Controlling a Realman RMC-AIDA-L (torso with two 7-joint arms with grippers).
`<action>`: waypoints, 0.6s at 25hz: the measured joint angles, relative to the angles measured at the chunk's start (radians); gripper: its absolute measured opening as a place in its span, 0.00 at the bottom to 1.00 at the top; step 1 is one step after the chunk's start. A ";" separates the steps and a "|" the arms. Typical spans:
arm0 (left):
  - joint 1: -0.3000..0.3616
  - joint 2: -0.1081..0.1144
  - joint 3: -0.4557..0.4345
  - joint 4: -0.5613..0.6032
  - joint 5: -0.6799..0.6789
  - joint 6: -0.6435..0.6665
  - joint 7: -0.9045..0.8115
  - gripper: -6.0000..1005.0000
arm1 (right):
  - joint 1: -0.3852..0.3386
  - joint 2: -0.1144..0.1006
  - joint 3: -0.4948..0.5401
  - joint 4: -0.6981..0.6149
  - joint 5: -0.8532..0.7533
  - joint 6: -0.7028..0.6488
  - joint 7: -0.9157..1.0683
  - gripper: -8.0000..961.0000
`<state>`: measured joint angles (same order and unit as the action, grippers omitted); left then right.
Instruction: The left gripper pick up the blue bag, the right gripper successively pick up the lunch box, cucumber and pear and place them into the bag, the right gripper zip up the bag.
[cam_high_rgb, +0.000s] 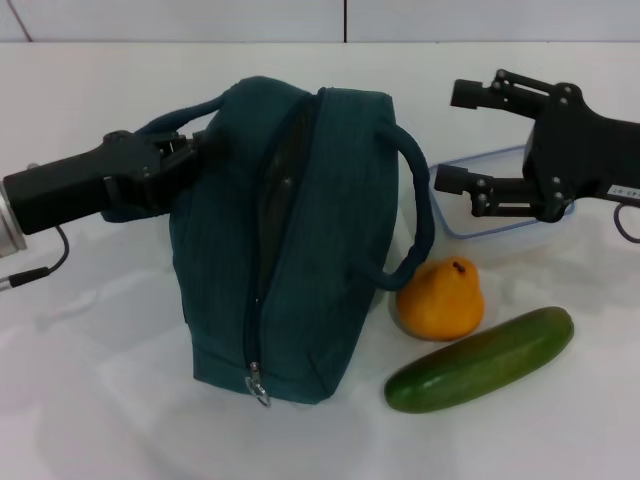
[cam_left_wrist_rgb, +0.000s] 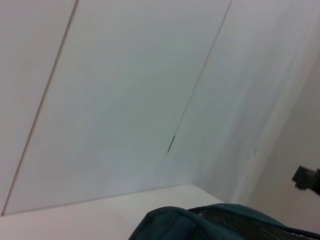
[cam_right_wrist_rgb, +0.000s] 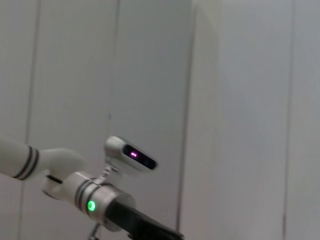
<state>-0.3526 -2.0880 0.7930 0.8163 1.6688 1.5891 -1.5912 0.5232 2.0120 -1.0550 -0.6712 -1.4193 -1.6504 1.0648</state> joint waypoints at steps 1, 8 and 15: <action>0.000 0.001 0.000 -0.009 -0.013 0.000 0.012 0.07 | -0.007 0.002 0.000 0.004 0.003 0.010 -0.006 0.87; -0.006 0.003 -0.002 -0.017 -0.034 -0.017 0.022 0.06 | -0.007 0.006 0.004 0.087 0.039 0.049 -0.030 0.87; -0.018 0.002 0.002 -0.021 -0.029 -0.028 0.026 0.06 | -0.010 0.012 0.004 0.275 0.263 0.076 -0.128 0.87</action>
<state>-0.3708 -2.0859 0.7951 0.7957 1.6397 1.5615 -1.5650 0.5132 2.0243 -1.0514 -0.3967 -1.1567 -1.5745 0.9369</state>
